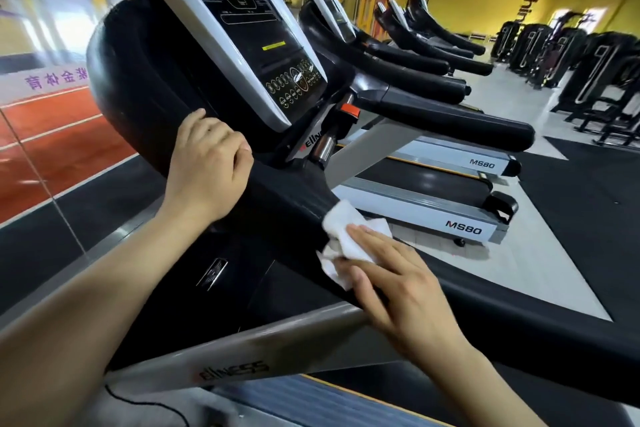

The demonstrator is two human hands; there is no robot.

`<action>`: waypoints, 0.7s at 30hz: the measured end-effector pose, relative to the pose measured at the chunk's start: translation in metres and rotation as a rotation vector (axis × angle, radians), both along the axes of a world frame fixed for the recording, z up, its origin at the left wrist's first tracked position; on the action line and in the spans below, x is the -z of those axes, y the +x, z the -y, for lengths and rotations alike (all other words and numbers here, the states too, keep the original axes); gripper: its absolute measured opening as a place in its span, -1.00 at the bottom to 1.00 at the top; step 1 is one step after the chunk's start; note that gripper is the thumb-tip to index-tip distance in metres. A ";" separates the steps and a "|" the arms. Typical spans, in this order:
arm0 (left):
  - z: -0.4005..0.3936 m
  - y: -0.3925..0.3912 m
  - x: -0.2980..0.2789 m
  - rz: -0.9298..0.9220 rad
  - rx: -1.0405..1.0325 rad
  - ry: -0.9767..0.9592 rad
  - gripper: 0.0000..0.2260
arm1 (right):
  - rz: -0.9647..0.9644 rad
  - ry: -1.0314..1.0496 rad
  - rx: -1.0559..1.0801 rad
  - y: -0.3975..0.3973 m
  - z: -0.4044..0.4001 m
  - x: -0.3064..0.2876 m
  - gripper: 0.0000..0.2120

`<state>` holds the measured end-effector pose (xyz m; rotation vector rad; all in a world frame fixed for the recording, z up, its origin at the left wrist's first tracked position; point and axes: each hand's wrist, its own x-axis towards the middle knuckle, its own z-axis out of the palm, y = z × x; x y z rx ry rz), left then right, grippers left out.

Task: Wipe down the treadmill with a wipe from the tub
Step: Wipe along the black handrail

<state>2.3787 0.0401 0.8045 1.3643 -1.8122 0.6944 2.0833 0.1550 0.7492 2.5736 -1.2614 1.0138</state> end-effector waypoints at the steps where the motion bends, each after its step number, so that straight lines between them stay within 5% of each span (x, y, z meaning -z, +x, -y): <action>1: -0.003 -0.005 0.000 0.008 -0.011 0.009 -0.70 | 0.021 -0.033 0.019 -0.005 -0.002 0.005 -0.71; 5: -0.017 -0.035 0.012 0.051 0.022 0.055 -0.72 | 0.012 -0.077 0.108 0.023 0.014 -0.001 -0.81; 9: -0.027 -0.049 0.014 0.045 0.031 0.122 -0.70 | 0.074 0.016 0.015 0.061 0.033 -0.018 -0.49; 12: -0.031 -0.052 0.013 0.032 0.002 0.150 -0.67 | 0.055 -0.024 0.029 0.061 0.028 -0.015 -0.54; 21: -0.065 -0.128 0.034 0.141 0.046 0.275 -0.61 | 0.195 -0.026 0.368 -0.103 -0.038 0.044 -0.54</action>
